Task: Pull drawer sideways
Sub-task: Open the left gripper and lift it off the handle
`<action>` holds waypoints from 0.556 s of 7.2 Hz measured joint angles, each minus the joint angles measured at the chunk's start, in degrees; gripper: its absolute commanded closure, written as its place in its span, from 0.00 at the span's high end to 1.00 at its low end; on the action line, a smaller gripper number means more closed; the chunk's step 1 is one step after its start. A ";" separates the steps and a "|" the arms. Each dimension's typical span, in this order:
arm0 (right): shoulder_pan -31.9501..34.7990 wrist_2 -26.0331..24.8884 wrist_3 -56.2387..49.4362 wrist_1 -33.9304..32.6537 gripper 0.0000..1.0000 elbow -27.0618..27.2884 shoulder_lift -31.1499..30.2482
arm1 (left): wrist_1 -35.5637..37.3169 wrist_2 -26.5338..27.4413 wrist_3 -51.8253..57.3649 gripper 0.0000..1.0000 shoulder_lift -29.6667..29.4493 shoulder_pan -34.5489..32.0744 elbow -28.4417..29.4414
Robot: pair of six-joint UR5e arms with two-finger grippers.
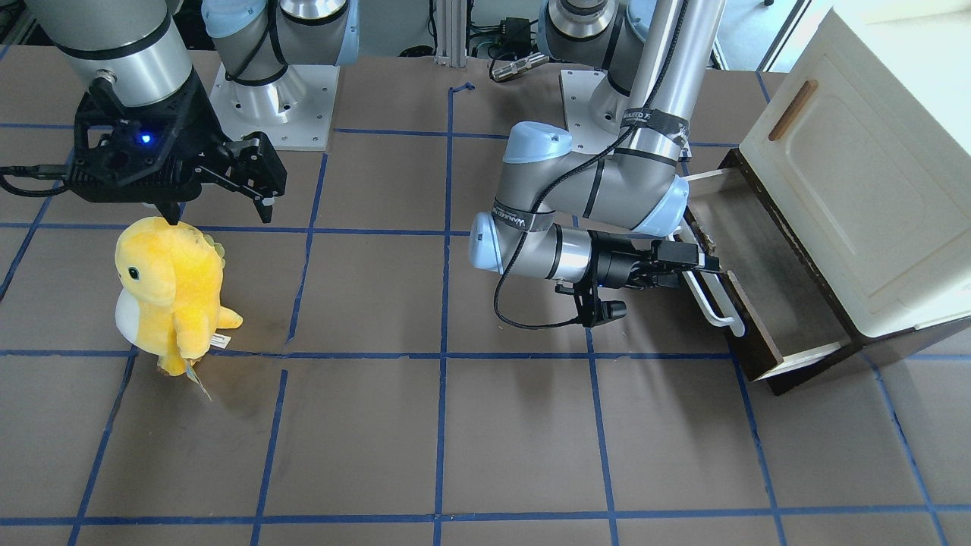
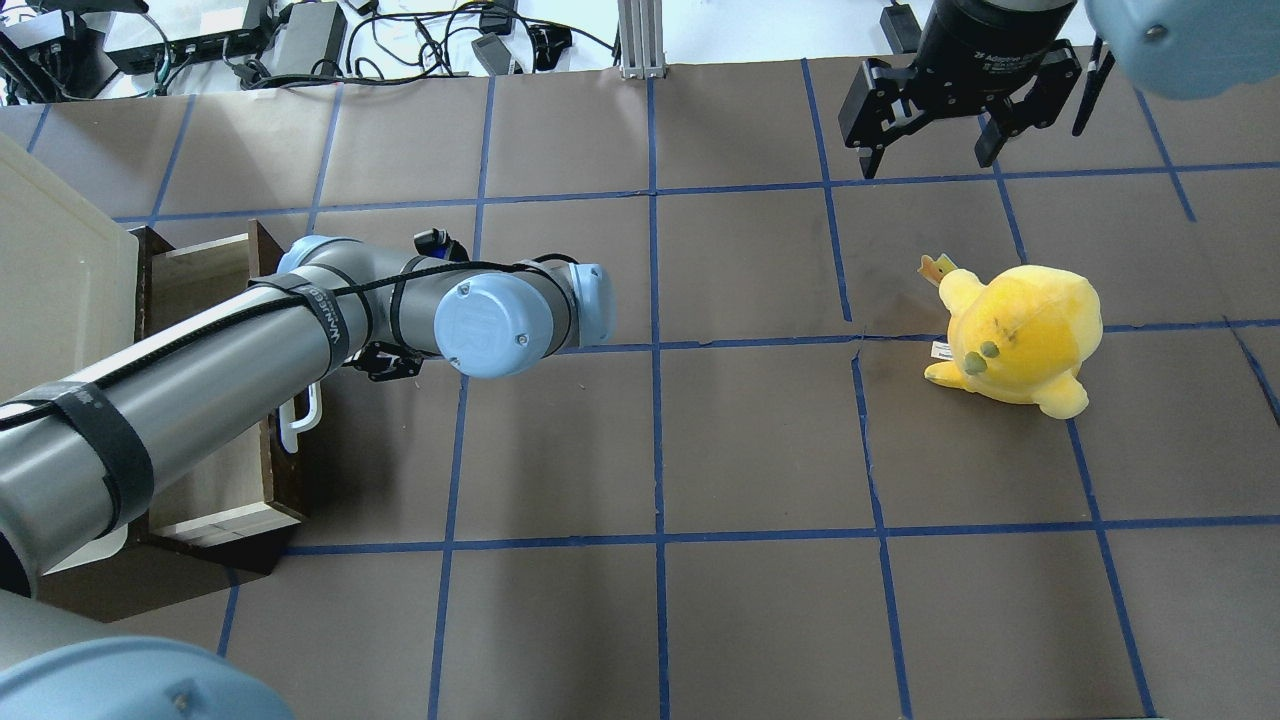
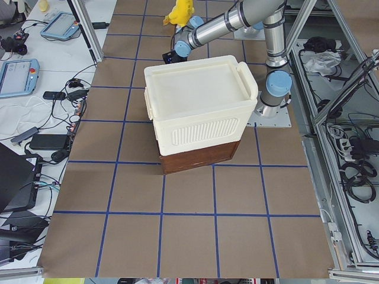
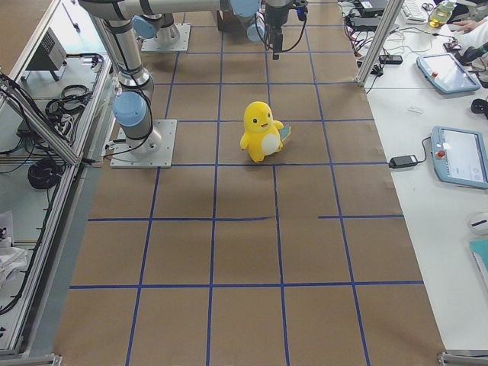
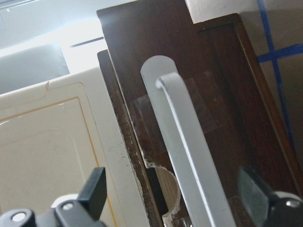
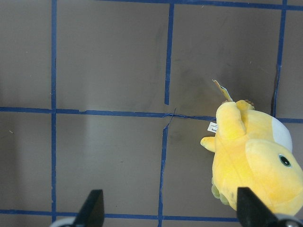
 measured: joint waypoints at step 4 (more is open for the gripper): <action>0.00 -0.01 0.00 0.00 1.00 0.00 0.00 | 1.33 -27.29 23.44 1.00 8.99 -0.45 14.97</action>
